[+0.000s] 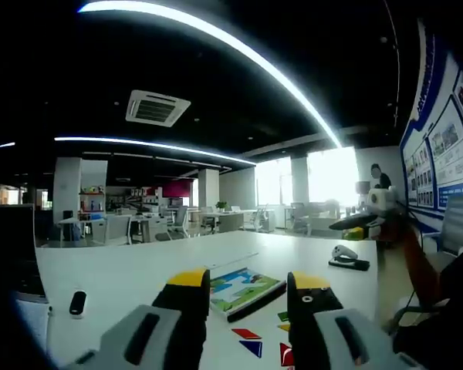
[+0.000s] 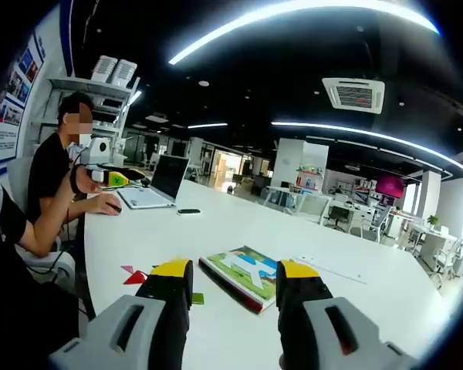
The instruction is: Pick up the tangram pieces one by one and place each piece onto its matching region on the pattern sheet, fitting the shapes together until the outline on the sheet is completely filled by the tangram pieces
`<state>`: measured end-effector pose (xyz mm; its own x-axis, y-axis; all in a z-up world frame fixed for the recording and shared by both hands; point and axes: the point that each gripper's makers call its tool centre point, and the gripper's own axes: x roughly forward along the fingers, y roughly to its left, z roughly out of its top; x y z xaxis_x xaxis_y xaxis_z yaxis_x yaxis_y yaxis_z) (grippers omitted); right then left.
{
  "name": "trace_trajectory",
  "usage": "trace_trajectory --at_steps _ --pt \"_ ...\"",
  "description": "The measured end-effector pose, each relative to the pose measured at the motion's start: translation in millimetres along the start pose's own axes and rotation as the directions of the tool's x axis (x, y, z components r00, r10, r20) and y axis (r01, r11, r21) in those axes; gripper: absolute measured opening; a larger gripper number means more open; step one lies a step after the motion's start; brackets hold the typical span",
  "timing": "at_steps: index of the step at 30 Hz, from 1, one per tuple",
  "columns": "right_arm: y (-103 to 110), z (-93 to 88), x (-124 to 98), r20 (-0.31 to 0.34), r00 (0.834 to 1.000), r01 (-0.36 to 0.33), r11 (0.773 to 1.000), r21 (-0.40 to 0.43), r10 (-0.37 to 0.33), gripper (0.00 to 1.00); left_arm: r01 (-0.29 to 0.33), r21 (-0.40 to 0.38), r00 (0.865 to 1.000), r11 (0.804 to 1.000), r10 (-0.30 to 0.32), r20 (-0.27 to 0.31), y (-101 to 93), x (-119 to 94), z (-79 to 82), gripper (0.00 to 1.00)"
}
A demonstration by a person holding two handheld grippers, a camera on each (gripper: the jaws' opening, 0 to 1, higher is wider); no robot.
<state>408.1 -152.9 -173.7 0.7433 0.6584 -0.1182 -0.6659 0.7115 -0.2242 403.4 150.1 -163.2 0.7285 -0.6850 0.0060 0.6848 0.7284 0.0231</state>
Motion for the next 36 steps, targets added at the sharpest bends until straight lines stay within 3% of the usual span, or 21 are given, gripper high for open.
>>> trace_trajectory --at_steps 36 --pt "2.4 -4.2 1.0 -0.026 1.0 -0.005 1.0 -0.022 0.005 0.44 0.003 0.006 1.0 1.0 -0.003 -0.005 -0.1 0.7 -0.1 0.41"
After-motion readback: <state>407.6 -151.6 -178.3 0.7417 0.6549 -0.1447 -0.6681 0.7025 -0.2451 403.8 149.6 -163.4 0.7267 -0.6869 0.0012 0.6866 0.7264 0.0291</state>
